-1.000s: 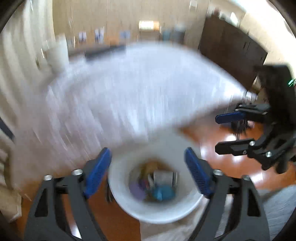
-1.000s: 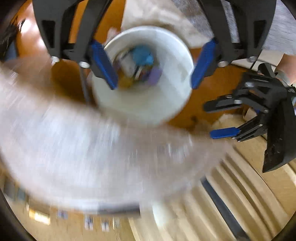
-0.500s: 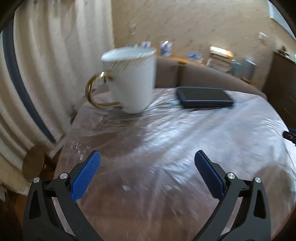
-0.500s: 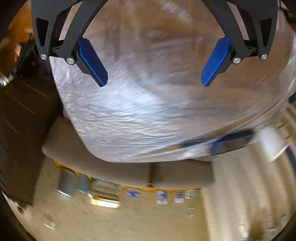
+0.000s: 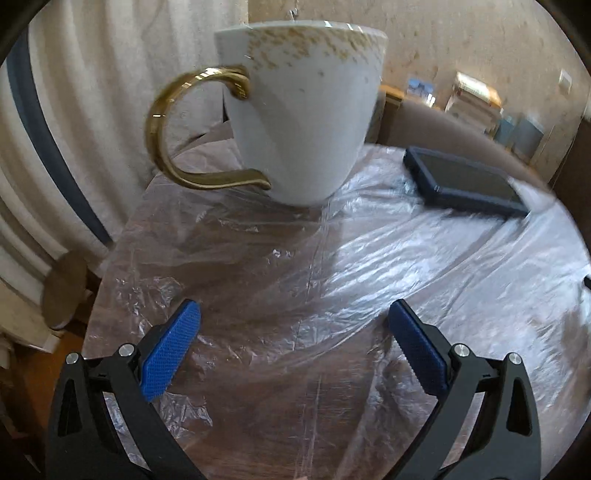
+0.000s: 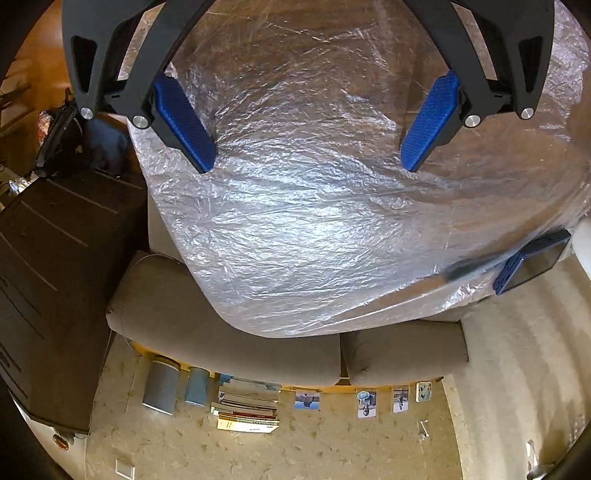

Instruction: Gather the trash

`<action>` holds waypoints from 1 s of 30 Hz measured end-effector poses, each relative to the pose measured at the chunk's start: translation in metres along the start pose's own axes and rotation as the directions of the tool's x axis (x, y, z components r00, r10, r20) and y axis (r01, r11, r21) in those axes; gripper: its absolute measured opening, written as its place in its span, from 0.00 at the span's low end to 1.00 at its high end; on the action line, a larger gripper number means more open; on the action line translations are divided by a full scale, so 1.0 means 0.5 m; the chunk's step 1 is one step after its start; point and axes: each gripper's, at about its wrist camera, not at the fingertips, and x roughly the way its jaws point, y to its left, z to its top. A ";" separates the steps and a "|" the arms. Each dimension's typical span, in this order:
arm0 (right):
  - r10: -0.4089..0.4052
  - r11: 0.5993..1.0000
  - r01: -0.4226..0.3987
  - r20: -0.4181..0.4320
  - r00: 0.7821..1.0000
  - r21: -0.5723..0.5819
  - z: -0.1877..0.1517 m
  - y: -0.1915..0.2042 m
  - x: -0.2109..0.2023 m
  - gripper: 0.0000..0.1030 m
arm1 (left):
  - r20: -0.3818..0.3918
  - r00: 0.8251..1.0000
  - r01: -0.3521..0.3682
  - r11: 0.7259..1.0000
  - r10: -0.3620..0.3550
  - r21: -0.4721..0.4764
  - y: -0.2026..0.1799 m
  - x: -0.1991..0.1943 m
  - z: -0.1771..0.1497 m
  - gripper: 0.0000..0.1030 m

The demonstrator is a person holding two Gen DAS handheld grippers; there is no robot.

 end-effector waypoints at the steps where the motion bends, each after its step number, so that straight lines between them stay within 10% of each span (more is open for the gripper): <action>1: -0.004 1.000 0.004 0.000 1.000 0.005 0.001 0.001 0.001 0.96 | 0.000 1.000 0.000 1.000 0.000 -0.003 0.000 -0.001 -0.002 0.99; 30: -0.005 1.000 0.005 -0.001 1.000 0.007 0.002 0.007 -0.001 0.96 | -0.001 1.000 0.002 1.000 -0.002 -0.001 0.002 -0.003 -0.003 0.99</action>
